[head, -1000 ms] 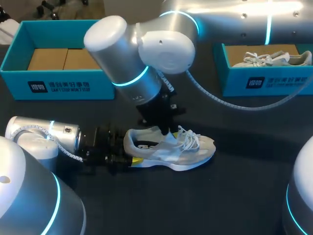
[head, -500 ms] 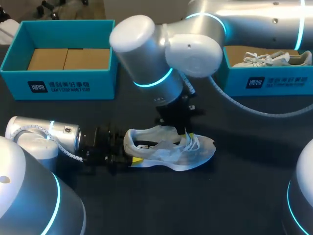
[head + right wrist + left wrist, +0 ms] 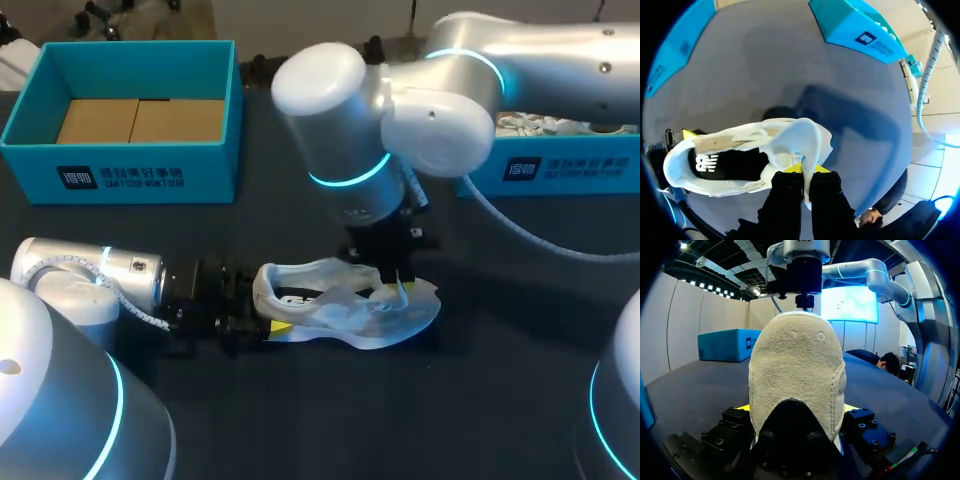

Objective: Take the shoe out of the shoebox, open the shoe tongue, remove and reinsert the insole, then place the shoe into the shoebox

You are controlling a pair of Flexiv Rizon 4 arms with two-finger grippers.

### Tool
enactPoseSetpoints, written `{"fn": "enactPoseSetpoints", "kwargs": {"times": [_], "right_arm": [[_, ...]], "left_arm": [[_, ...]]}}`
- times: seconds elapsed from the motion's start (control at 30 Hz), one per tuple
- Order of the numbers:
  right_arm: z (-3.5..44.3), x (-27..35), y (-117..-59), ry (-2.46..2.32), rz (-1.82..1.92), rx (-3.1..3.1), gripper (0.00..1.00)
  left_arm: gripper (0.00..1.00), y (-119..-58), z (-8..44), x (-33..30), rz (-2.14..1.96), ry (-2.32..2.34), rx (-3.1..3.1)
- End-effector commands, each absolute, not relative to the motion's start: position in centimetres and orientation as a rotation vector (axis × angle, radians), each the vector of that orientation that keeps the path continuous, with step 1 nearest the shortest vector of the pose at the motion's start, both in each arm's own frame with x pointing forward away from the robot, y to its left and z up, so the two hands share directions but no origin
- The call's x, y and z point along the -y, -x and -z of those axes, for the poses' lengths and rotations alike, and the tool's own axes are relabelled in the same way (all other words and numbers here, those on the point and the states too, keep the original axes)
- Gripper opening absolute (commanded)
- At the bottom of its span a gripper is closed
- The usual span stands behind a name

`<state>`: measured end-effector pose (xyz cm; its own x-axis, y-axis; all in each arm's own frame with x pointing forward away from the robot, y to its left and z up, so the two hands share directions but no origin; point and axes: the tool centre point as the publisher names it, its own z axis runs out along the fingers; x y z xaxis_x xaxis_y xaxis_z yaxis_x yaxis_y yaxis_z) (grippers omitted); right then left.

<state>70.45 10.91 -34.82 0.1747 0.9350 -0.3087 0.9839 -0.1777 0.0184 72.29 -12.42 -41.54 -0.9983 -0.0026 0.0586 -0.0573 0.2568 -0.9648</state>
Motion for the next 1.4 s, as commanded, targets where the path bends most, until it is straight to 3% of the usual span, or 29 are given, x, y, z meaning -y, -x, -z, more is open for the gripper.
{"fn": "enactPoseSetpoints", "kwargs": {"times": [0.03, 0.13, 0.23, 0.3, 0.5, 0.53, 1.1, 1.4], "right_arm": [[36.6, -9.8, -69.7, -2.454, 0.26, -1.564, 0.0], [37.0, -9.6, -69.5, -2.463, 0.263, -1.56, 0.04], [37.3, -9.5, -69.4, -2.467, 0.27, -1.557, 0.23], [37.4, -9.3, -69.3, -2.469, 0.276, -1.556, 0.42], [36.8, -9.8, -69.3, -2.47, 0.293, -1.544, 0.49], [36.8, -9.4, -69.3, -2.47, 0.293, -1.544, 0.55], [32.4, -11.8, -69.9, -2.351, 0.25, -1.591, 0.86], [30.1, -12.5, -70.3, -2.283, 0.245, -1.617, 0.91]], "left_arm": [[0.0, -72.3, 41.6, 12.4, -1.888, -0.06, 2.456], [0.0, -72.3, 41.6, 12.4, -1.888, -0.06, 2.456], [0.0, -72.3, 41.6, 12.4, -1.888, -0.06, 2.456], [0.0, -72.3, 41.6, 12.4, -1.888, -0.06, 2.456], [0.0, -72.3, 41.6, 12.4, -1.888, -0.06, 2.456], [0.0, -72.3, 41.6, 12.4, -1.888, -0.06, 2.456], [0.0, -72.3, 41.6, 12.4, -1.888, -0.06, 2.456], [0.0, -72.3, 41.6, 12.4, -1.888, -0.06, 2.456]]}}
